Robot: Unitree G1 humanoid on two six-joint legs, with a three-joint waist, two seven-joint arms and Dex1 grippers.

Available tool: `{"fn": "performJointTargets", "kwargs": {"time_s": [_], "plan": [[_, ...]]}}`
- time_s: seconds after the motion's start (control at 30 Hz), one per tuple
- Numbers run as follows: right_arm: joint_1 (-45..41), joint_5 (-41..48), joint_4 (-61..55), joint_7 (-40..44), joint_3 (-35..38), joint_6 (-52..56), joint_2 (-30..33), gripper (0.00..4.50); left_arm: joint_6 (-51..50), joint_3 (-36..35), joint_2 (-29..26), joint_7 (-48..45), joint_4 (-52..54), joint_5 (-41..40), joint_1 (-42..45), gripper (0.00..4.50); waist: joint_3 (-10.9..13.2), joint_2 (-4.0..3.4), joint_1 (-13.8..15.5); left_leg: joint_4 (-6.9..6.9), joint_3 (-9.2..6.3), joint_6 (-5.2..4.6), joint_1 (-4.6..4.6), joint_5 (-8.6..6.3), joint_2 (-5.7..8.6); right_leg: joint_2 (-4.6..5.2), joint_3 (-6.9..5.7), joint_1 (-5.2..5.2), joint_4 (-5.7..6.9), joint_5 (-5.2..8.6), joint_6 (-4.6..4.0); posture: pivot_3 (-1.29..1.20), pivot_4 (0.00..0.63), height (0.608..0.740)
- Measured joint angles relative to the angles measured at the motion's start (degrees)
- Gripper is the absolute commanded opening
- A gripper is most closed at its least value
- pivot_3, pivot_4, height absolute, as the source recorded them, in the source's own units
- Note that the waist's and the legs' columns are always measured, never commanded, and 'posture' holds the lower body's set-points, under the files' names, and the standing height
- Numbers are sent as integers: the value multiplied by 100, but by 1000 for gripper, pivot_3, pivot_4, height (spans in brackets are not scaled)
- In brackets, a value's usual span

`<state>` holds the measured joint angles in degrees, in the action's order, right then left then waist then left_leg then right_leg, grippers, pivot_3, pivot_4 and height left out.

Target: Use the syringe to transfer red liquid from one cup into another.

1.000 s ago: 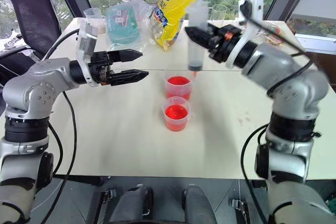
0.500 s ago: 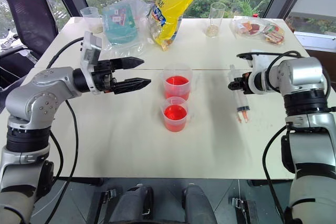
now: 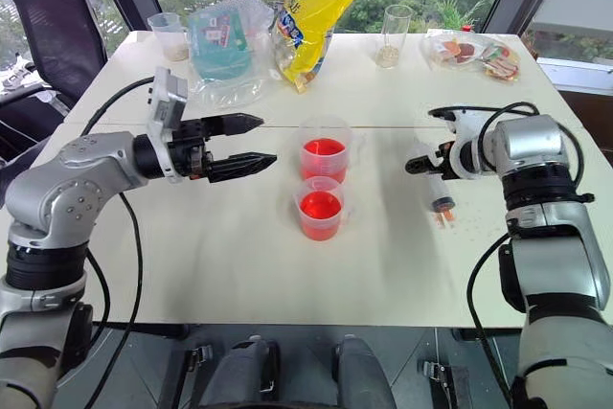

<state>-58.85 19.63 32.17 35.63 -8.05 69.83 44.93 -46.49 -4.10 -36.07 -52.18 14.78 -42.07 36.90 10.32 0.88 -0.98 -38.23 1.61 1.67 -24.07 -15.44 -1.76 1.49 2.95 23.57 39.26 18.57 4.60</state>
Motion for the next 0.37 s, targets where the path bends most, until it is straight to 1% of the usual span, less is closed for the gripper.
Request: {"fn": "performJointTargets", "kwargs": {"time_s": [0.03,0.07,0.17,0.23,0.3,0.37], "plan": [[10,43,-247,117,36,5,112,4448,-29,1,-6,1,4,-19,-23,4500,0,0,1,1,0,0,0,0,0,0,0,-1,0,0,0,0,150,740],[147,172,-764,325,112,44,297,4448,-45,5,-21,1,23,-44,-46,4500,0,0,6,2,-2,0,-2,0,0,0,-1,1,-1,0,0,0,150,740],[669,775,-2376,1013,523,165,778,4448,-66,-12,-219,-13,96,-64,-179,4500,0,0,16,5,-7,-2,-5,-2,-2,-1,-5,1,-6,0,1,0,150,740],[955,1164,-3155,1305,779,291,938,4448,-64,-8,-316,-33,117,-58,-248,4500,0,1,17,2,-8,-2,-2,-2,-1,1,-5,-5,-6,0,0,0,150,740],[1545,1585,-4071,1629,1210,320,1179,4448,-46,-13,-457,-75,159,-56,-315,4500,0,1,26,-1,-13,-3,0,-2,0,2,-9,-12,-6,0,1,0,150,740],[1923,1879,-4646,1822,1517,315,1310,4448,-46,-41,-541,-78,188,-59,-331,4500,-1,1,25,-4,-11,-3,1,-2,1,3,-8,-14,-5,0,1,0,150,740]]}}
